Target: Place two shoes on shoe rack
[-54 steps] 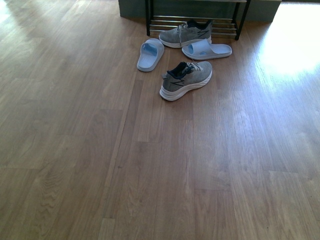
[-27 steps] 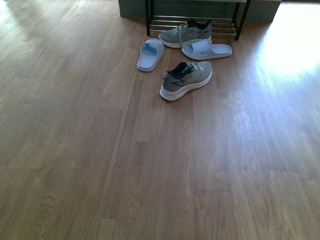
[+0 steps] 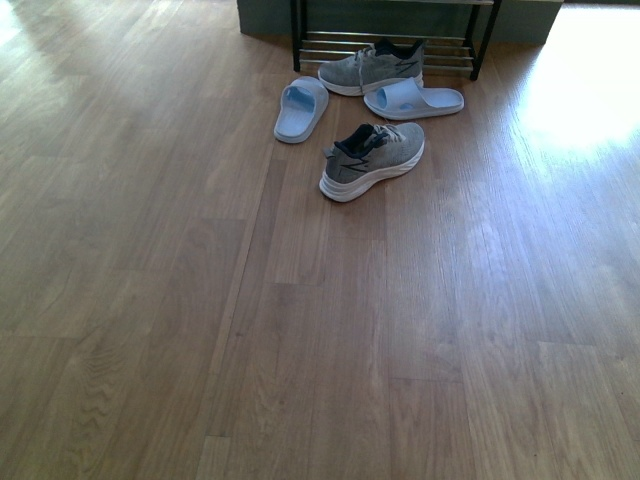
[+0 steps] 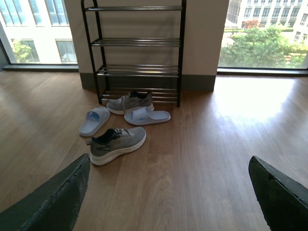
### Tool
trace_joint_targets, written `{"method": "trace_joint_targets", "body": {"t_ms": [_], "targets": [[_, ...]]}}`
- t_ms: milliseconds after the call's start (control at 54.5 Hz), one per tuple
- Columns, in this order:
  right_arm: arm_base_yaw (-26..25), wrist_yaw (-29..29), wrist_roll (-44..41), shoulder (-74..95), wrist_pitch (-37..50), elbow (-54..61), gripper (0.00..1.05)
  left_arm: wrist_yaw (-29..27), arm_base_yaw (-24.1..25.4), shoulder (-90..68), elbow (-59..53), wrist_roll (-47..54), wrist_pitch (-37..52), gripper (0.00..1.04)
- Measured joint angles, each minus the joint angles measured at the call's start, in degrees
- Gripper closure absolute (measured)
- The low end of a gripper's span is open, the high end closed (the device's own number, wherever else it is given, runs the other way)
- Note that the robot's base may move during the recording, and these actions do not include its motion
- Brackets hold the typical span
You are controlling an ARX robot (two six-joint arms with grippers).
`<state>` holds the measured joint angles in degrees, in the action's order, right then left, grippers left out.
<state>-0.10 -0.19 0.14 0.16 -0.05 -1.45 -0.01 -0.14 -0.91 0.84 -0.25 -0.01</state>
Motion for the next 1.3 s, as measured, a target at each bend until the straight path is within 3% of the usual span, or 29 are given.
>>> {"method": "trace_joint_targets", "body": {"t_ms": [1303], "targets": [[0.00,0.00,0.00,0.00,0.00,0.00,0.09,0.00,0.00,0.00,-0.02,0.00,0.00,0.09]]}}
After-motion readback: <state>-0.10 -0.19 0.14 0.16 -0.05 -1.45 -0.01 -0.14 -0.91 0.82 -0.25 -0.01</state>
